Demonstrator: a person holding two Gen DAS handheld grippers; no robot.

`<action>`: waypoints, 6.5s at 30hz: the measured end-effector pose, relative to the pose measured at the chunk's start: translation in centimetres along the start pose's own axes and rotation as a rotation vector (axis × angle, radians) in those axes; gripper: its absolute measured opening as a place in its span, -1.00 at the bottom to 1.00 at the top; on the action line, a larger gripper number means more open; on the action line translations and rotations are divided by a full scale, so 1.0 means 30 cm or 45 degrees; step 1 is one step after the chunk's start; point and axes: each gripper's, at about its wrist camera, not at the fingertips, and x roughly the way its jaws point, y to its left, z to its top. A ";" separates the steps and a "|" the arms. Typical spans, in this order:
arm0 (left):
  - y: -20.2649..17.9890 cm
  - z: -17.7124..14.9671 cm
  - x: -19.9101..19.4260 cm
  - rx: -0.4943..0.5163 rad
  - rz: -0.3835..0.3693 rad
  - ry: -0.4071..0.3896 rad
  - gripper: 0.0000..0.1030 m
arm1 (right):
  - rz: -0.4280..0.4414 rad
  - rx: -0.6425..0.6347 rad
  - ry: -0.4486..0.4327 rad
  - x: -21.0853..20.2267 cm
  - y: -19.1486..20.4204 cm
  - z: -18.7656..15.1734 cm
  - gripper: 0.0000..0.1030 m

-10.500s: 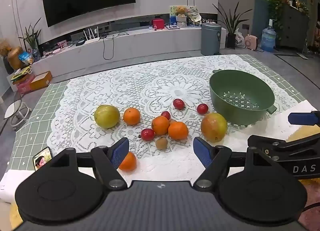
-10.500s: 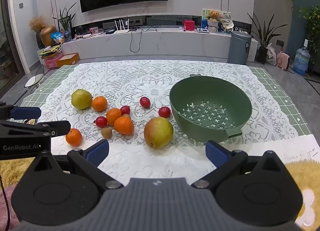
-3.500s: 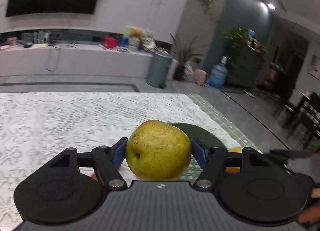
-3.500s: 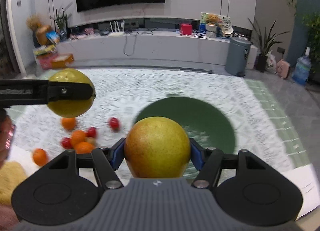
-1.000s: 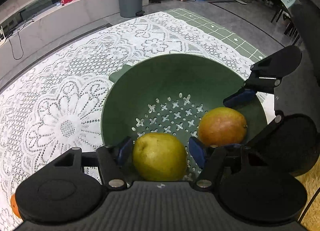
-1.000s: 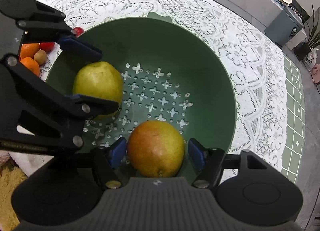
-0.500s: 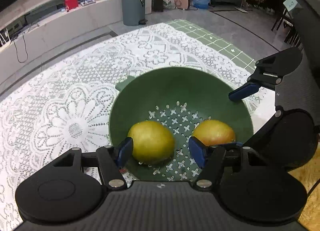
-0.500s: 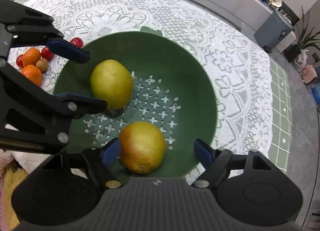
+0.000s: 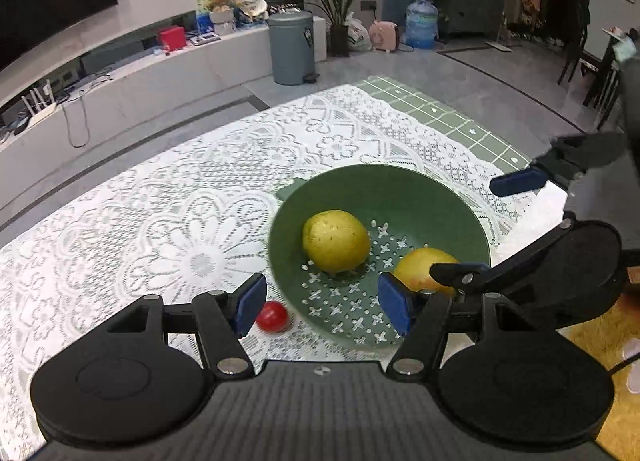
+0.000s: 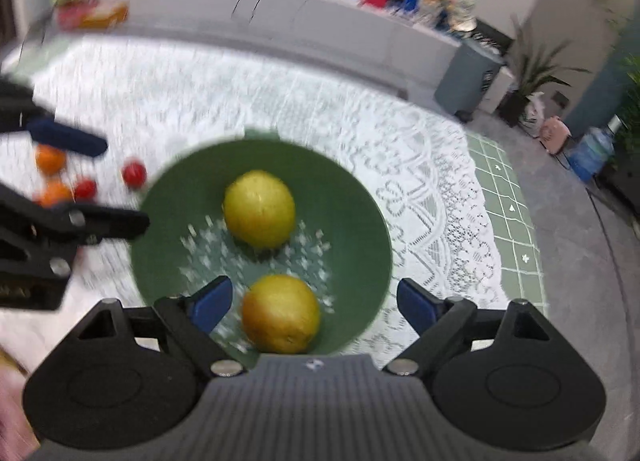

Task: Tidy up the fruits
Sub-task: 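Withdraw both tools from the colander toward the remaining fruits, then grasp an orange with the left tool while the right tool grasps another orange, then carry the orange in the left tool while the right tool carries its orange to the colander, then lower and open the left tool on its orange while the right tool releases its orange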

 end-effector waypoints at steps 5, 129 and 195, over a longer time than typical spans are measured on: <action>0.024 -0.029 -0.078 -0.054 0.029 -0.045 0.45 | 0.068 0.180 -0.076 -0.034 0.049 -0.044 0.67; 0.373 -0.331 -0.169 -0.648 0.080 -0.324 0.01 | 0.321 0.144 -0.301 -0.043 0.437 -0.147 -0.16; -0.003 0.024 0.278 -0.104 -0.225 0.253 0.00 | -0.024 -0.311 0.190 0.143 -0.025 0.039 -0.16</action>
